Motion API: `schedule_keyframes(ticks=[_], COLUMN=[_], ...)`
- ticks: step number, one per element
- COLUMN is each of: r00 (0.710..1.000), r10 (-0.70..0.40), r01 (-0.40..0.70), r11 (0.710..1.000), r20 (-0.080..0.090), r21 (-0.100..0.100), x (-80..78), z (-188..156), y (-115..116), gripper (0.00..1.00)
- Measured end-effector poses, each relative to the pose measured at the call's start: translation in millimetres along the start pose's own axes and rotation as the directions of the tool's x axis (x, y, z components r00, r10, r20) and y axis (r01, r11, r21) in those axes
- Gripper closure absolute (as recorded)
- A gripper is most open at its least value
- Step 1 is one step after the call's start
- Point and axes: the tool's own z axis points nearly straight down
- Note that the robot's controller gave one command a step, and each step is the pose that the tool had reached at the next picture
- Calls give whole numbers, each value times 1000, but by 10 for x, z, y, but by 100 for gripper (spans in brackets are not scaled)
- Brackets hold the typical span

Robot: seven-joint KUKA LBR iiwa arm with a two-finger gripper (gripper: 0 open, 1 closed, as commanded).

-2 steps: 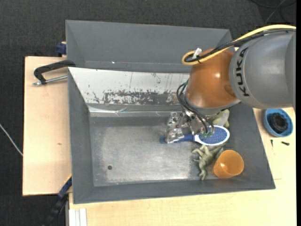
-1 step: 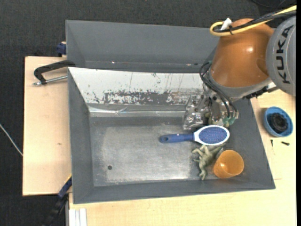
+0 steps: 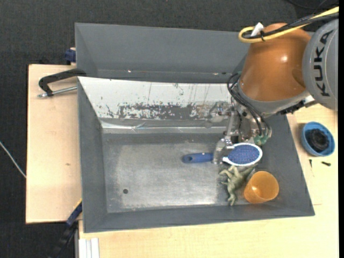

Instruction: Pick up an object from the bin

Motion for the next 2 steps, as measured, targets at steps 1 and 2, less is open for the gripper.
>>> schedule_keyframes(ticks=[1, 2], r00=[987, 987], r10=[161, 159], r01=[-161, -159], r11=[987, 987], r20=[-12, -4], r21=[1, 1], x=[-26, -50], z=[1394, 1353], y=[-314, -311], gripper=[0, 100])
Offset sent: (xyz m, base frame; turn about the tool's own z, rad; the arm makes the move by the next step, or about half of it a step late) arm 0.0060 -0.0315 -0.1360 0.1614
